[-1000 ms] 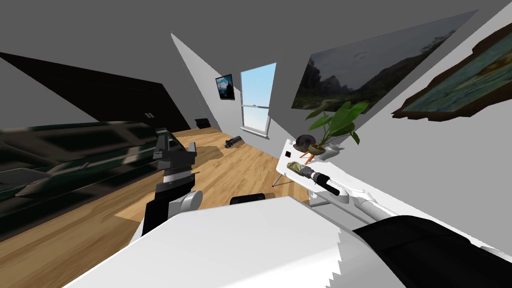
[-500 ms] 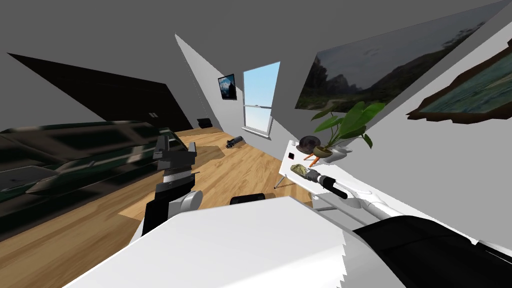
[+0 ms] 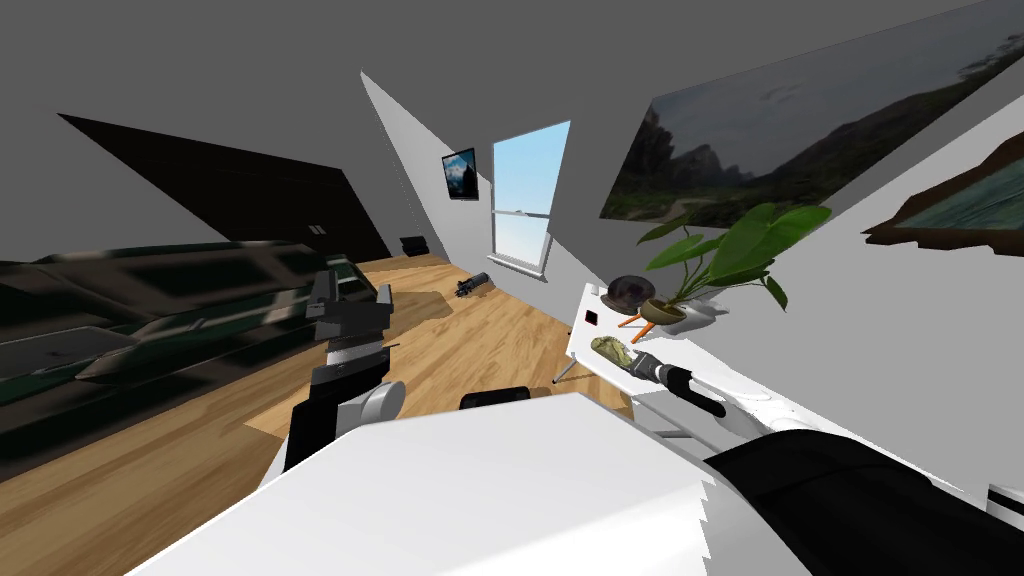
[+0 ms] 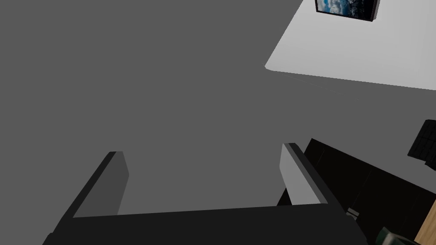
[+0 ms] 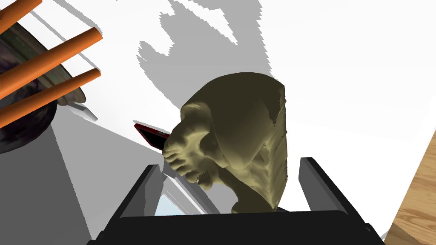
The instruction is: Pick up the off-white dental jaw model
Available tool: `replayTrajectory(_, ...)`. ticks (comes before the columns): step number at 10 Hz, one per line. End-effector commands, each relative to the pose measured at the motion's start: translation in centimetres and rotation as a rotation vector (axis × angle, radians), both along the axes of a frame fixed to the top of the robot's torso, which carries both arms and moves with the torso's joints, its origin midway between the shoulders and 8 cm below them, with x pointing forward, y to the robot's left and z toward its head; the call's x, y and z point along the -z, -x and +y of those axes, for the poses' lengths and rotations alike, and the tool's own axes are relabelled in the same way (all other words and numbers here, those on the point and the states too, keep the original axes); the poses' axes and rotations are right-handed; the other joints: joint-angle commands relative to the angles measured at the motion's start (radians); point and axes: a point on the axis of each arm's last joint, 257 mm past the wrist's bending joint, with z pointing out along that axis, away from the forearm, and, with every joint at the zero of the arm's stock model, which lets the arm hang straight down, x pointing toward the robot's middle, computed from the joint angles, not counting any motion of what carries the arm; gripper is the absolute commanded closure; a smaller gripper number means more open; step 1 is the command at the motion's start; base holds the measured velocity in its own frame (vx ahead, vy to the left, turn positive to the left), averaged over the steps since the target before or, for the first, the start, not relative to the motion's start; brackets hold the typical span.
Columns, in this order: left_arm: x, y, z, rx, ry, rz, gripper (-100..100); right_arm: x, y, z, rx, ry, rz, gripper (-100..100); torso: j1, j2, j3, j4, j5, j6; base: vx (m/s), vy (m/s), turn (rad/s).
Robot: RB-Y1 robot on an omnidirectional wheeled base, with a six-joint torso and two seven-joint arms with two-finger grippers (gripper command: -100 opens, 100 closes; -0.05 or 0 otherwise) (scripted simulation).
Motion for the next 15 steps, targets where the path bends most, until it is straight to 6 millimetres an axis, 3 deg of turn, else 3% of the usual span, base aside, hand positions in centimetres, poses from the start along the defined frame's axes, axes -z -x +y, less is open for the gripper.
replayTrajectory(1,0.0,0.0,0.0,0.0,0.0,0.0,0,0.0,0.0,0.0,0.0,0.0,0.0,-100,0.0,0.0,0.0,0.0,0.0,0.0,0.038,0.012,0.005)
replayTrajectory(2,0.0,0.0,0.0,0.0,0.0,0.0,0,0.0,0.2,-0.1,0.0,0.004,0.004,0,-0.001,0.002,0.001,0.0,0.0,0.0,0.007,0.002,0.0)
replayTrajectory(3,0.0,0.0,0.0,0.0,0.0,0.0,0,0.4,0.8,-0.9,0.037,0.003,0.003,-100,-0.001,0.004,0.002,0.001,-0.001,0.0,-0.05,-0.01,0.239)
replayTrajectory(7,0.0,0.0,0.0,0.0,0.0,0.0,0,1.4,2.9,-3.2,0.149,0.002,0.004,-100,-0.004,0.013,0.007,0.003,-0.001,0.0,-0.12,-0.022,0.302)
replayTrajectory(10,0.0,0.0,0.0,0.0,0.0,0.0,0,1.6,3.4,-3.7,0.174,0.002,0.004,-100,-0.004,0.012,0.007,0.003,-0.001,0.0,-0.084,-0.015,0.143)
replayTrajectory(11,0.0,0.0,0.0,0.0,0.0,0.0,0,1.6,3.5,-3.8,0.176,0.002,0.004,100,-0.004,0.009,0.005,0.002,-0.001,0.001,-0.009,0.004,-0.005)
replayTrajectory(15,0.0,0.0,0.0,0.0,0.0,0.0,0,1.8,3.6,-3.7,0.173,0.001,0.008,100,-0.003,0.006,0.004,0.002,0.001,0.002,0.0,0.0,0.0)
